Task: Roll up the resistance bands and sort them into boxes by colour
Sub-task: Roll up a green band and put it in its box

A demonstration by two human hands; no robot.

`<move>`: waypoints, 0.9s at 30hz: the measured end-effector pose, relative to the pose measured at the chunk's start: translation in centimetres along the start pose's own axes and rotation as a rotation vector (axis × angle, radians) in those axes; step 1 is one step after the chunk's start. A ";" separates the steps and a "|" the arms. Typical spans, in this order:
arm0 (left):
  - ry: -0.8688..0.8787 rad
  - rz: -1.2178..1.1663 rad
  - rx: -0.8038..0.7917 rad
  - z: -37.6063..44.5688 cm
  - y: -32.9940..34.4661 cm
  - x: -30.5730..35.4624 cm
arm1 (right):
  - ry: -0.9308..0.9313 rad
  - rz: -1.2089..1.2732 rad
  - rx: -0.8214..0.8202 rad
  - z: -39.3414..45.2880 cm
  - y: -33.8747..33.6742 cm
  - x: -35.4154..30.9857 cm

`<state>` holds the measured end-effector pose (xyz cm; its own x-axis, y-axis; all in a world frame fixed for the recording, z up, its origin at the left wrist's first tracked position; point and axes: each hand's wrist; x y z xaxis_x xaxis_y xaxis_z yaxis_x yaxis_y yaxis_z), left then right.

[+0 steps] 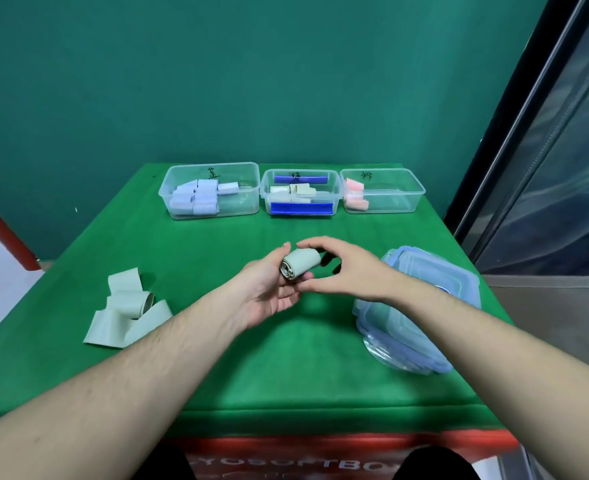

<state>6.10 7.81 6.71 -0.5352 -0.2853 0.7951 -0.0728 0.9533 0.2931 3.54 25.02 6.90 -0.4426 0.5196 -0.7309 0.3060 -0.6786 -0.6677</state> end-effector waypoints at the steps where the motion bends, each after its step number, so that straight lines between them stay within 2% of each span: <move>1: -0.022 0.032 0.017 0.8 -0.1 0.5 | -0.009 -0.012 -0.012 0.7 -0.4 0.4; 7: -0.089 0.102 0.052 6.5 -0.2 3.7 | -0.043 0.038 0.043 5.7 -1.4 3.5; 15: -0.066 0.201 0.062 13.4 0.0 7.6 | -0.078 -0.132 0.006 12.3 -3.8 6.1; 18: 0.129 0.290 0.125 15.3 0.0 9.5 | -0.015 -0.078 0.041 15.0 -5.1 7.3; 22: 0.662 0.631 0.301 18.1 -0.6 12.4 | 0.091 0.020 0.091 18.5 -6.4 9.3; 23: 0.750 0.718 0.313 18.6 -0.8 13.2 | 0.140 0.050 0.097 19.1 -6.8 9.6; 25: 0.812 0.893 0.281 19.7 -1.2 14.3 | 0.219 0.075 0.112 20.3 -7.5 10.2; 27: 0.802 1.030 0.232 21.0 -1.3 14.8 | 0.263 0.062 0.127 21.2 -8.2 10.8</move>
<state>-19.41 4.43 6.98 0.2045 0.6713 0.7124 -0.1203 0.7395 -0.6623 -21.64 25.15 7.45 -0.1874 0.5803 -0.7926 0.2109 -0.7643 -0.6094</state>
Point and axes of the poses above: each hand's wrist, its own z-axis towards the middle knuckle, its own y-axis out of the palm, x = y × z
